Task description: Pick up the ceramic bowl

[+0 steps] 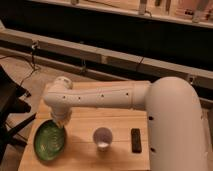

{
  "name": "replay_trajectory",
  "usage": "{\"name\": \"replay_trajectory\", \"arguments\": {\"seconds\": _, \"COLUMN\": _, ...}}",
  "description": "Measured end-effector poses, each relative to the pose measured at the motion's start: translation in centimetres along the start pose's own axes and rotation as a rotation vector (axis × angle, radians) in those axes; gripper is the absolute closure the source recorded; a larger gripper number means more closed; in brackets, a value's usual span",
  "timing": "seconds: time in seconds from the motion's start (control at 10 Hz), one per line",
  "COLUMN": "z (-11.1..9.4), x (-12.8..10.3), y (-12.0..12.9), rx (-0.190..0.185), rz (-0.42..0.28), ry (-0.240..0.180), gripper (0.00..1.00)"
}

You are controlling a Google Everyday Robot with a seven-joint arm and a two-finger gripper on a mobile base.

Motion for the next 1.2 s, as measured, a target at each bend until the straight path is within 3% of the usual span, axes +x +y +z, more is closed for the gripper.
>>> {"name": "replay_trajectory", "arguments": {"seconds": 0.3, "z": -0.1, "x": 0.0, "y": 0.2, "rx": 0.002, "rz": 0.004, "ry": 0.002, "gripper": 0.83}}
{"name": "replay_trajectory", "arguments": {"seconds": 0.5, "z": 0.9, "x": 1.4, "y": -0.9, "rx": 0.037, "rz": 0.049, "ry": 0.023, "gripper": 0.83}}
{"name": "replay_trajectory", "arguments": {"seconds": 0.7, "z": 1.0, "x": 2.5, "y": -1.7, "rx": 0.04, "rz": 0.076, "ry": 0.043, "gripper": 0.83}}
{"name": "replay_trajectory", "arguments": {"seconds": 1.2, "z": -2.1, "x": 3.3, "y": -2.0, "rx": 0.011, "rz": 0.116, "ry": 0.1, "gripper": 0.83}}
